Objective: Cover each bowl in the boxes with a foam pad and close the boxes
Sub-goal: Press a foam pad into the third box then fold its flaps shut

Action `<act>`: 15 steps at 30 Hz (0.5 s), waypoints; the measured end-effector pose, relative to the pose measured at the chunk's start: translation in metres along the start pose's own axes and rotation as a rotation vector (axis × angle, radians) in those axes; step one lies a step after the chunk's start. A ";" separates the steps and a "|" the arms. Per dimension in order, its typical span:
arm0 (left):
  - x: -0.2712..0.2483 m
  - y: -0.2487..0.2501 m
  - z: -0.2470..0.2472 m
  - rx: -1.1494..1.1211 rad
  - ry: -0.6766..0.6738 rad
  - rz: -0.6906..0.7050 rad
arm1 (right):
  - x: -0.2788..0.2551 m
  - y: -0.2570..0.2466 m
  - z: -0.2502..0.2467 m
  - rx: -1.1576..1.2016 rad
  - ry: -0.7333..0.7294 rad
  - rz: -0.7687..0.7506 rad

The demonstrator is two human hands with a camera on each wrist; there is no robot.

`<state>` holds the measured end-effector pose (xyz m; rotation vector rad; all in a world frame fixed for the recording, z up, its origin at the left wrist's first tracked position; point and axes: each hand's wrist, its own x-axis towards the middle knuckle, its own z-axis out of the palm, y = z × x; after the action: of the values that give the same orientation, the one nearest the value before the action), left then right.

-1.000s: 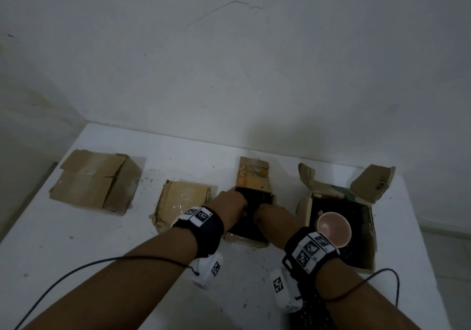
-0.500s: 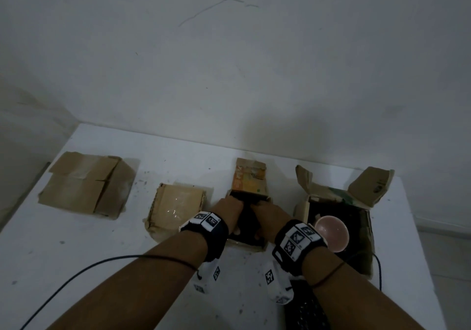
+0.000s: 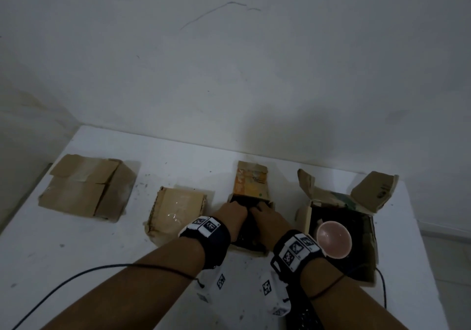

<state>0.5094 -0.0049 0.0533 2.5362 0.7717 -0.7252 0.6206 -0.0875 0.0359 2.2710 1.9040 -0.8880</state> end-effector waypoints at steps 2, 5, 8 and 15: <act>0.000 0.001 0.002 0.008 0.005 0.011 | -0.002 -0.001 0.004 0.024 0.030 0.013; -0.001 0.001 -0.001 0.026 -0.013 0.001 | 0.000 -0.003 0.004 0.044 0.031 0.029; -0.003 0.000 -0.005 0.027 -0.024 0.017 | 0.001 -0.003 0.003 0.081 0.033 0.014; -0.014 -0.009 -0.002 -0.010 0.086 0.049 | -0.012 0.003 -0.007 0.151 0.013 -0.022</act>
<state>0.4951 -0.0028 0.0608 2.5821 0.7367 -0.5988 0.6249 -0.0960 0.0467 2.3472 1.9324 -1.0561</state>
